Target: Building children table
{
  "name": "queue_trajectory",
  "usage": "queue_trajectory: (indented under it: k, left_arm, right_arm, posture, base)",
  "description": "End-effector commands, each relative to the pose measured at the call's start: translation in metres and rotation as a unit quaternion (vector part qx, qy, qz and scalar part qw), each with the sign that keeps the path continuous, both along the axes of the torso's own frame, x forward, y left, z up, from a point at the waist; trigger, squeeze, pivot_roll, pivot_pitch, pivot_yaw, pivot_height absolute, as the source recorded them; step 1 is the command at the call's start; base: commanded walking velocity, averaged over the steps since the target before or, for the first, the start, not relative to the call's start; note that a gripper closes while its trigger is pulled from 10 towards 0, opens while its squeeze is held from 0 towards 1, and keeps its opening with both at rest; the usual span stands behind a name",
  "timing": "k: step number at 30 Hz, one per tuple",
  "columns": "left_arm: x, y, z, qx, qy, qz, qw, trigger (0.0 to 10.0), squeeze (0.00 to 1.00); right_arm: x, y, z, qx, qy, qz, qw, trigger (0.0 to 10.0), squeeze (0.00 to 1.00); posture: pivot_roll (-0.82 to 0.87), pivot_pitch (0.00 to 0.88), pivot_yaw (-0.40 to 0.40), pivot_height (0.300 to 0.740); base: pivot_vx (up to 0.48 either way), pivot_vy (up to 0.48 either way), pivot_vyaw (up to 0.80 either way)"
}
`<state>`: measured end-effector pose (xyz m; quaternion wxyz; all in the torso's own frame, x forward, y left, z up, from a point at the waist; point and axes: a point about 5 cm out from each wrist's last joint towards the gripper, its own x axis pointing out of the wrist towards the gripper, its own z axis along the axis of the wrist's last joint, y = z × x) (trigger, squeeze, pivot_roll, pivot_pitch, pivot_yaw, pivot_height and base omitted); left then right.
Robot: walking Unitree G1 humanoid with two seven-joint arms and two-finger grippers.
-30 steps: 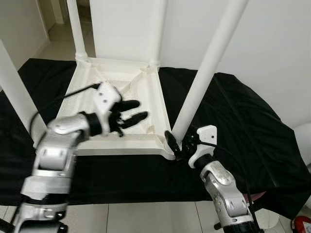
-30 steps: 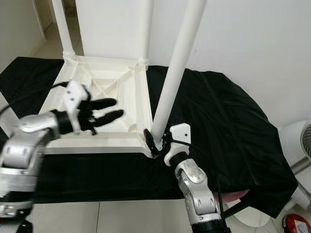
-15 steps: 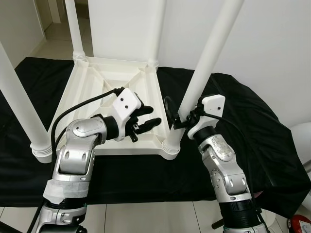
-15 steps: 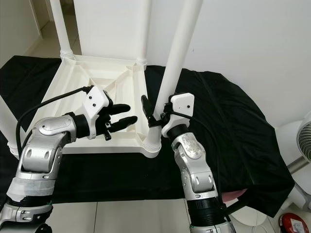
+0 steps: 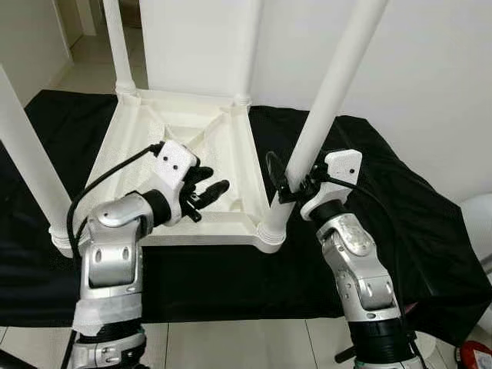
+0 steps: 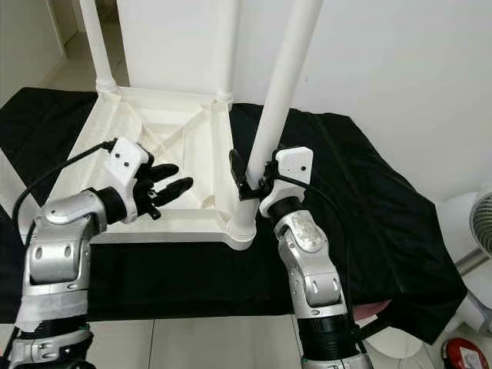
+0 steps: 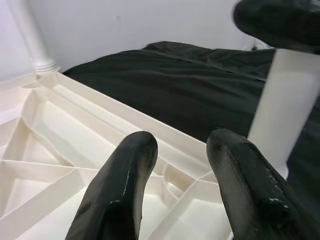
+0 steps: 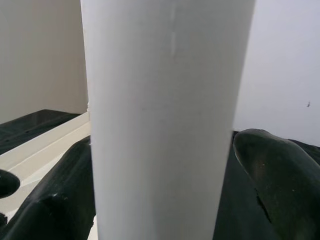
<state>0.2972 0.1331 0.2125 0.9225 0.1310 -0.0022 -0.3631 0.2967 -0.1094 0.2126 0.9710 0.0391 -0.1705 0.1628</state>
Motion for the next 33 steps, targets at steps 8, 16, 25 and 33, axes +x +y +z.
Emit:
queue_trajectory:
  k: [8, 16, 25, 33]
  left_arm:
    - [0.002, 0.047, 0.008, -0.097, -0.088, 0.361, 0.923, 10.0, 0.0]
    - [-0.02, 0.052, -0.007, -0.19, -0.074, 0.343, 0.917, 10.0, 0.0]
    - [-0.05, 0.034, -0.022, -0.259, -0.076, 0.32, 0.908, 10.0, 0.0]
    - [-0.074, -0.005, -0.052, -0.162, -0.024, 0.102, 0.981, 10.0, 0.0]
  right_arm:
    - [0.001, -0.006, -0.005, -0.006, 0.011, -0.018, 1.0, 10.0, 0.0]
    - [0.001, -0.007, -0.008, -0.011, 0.013, -0.021, 1.0, 10.0, 0.0]
    - [0.0, -0.007, -0.009, -0.012, 0.014, -0.025, 1.0, 10.0, 0.0]
    - [0.003, -0.006, -0.011, -0.014, 0.016, -0.027, 0.999, 10.0, 0.0]
  posture:
    - [-0.01, 0.0, -0.117, 0.74]
    - [0.0, 0.0, -0.111, 0.74]
    - [0.0, 0.0, -0.104, 0.74]
    - [0.02, 0.0, -0.111, 0.74]
  base:
    - [0.0, 0.0, 0.0]
    - [0.0, 0.0, 0.0]
    - [0.0, 0.0, 0.0]
    - [0.0, 0.0, 0.0]
